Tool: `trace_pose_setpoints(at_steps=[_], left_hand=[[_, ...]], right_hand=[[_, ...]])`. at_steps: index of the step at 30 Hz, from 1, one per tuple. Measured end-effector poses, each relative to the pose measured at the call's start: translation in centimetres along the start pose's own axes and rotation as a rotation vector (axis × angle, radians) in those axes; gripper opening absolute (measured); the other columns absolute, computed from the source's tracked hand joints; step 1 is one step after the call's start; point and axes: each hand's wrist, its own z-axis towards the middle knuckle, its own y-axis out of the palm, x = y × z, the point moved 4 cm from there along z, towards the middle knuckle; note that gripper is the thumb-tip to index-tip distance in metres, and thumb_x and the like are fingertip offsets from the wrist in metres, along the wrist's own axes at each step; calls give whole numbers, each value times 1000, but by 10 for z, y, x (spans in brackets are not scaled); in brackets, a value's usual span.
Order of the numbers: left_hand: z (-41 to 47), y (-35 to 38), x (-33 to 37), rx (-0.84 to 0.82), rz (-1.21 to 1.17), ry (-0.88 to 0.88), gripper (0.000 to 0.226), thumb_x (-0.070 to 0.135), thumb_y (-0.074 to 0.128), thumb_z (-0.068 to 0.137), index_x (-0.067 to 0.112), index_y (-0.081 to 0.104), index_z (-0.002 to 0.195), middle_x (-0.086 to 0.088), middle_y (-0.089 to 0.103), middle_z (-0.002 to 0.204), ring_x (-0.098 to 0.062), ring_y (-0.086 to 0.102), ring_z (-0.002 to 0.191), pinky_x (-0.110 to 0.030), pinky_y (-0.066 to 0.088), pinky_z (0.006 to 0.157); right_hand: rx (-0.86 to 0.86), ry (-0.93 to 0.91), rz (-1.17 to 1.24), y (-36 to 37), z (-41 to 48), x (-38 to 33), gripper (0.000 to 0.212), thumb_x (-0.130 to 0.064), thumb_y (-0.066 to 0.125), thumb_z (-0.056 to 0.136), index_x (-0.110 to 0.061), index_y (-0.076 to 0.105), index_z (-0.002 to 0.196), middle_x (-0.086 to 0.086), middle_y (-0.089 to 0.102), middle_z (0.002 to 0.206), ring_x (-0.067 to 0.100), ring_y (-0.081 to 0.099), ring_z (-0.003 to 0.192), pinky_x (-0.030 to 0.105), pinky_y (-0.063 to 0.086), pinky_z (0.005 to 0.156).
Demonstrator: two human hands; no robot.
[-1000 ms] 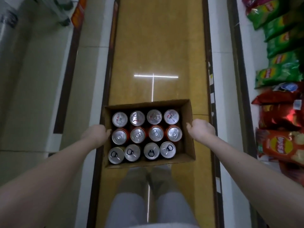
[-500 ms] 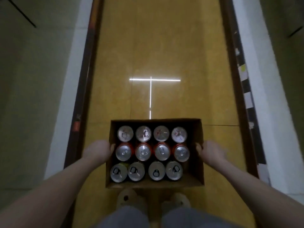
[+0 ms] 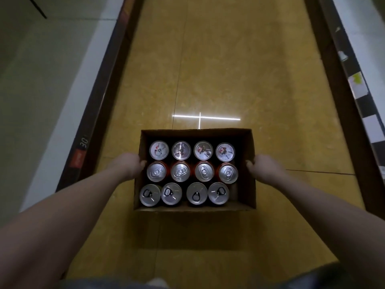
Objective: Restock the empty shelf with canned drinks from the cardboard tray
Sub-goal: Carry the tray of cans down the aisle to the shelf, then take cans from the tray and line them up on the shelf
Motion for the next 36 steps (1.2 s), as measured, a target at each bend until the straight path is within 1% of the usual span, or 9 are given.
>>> trace_pose_setpoints(at_steps=[3,7,12,16,18,23,29,33,36], left_hand=[[11,1,-2,16,6,-5,38,34,35,99,3,57,102,-5,52,79,-20,50,80,-30,38,67],[23,1,-1,21,16,14,41,34,36,99,0,58,106,-17,61,108,-28,57,98,-29,38,71],[33,4,-6,25,-42,1,40,34,40,98,-2,57,106,-16,59,96,-29,55,89,-31,39,70],[30,4,-3,17,-59,-23,37,31,41,98,-1,54,111,-18,60,111,-30,57,101,-33,41,76],[25,4,-1,42,-80,-37,35,29,42,97,0,55,110,-17,59,106,-28,55,93,-33,40,73],[11,0,-6,74,-112,-60,31,29,44,95,4,58,107,-11,56,91,-25,53,81,-31,40,67],[-15,-29,6,40,-188,-11,36,28,45,96,0,51,117,-19,59,115,-31,56,103,-31,38,72],[-34,-69,25,215,-429,107,28,25,47,95,4,52,114,-17,60,104,-25,52,82,-30,38,68],[-48,-81,44,306,-643,193,17,22,49,94,10,53,106,-7,58,88,-19,51,64,-27,39,56]], right_hand=[[8,-4,-13,4,10,-2,33,-32,40,98,-14,44,70,3,49,70,20,50,67,26,35,51],[6,15,-9,6,13,-2,27,-32,42,97,-11,48,82,8,54,82,25,53,76,28,39,61],[25,51,13,8,13,-2,32,-33,43,96,-11,46,74,4,48,69,25,52,74,27,37,57],[88,85,48,9,16,-4,32,-34,45,95,-12,47,72,4,48,67,24,52,70,25,34,53],[127,103,64,8,12,-3,34,-35,46,95,-12,47,70,5,50,67,25,53,70,26,37,57],[132,80,71,4,3,-4,36,-33,47,94,-14,47,63,3,49,62,21,50,60,23,31,48],[163,103,171,-15,-16,-8,28,-21,48,91,-7,51,67,4,45,59,19,41,51,22,27,45],[229,85,339,-34,-26,-18,23,-20,48,89,-6,58,74,10,57,68,26,51,62,24,31,49],[269,-1,525,-43,-36,-37,19,-20,49,91,-8,63,86,3,56,67,23,51,66,24,31,50]])
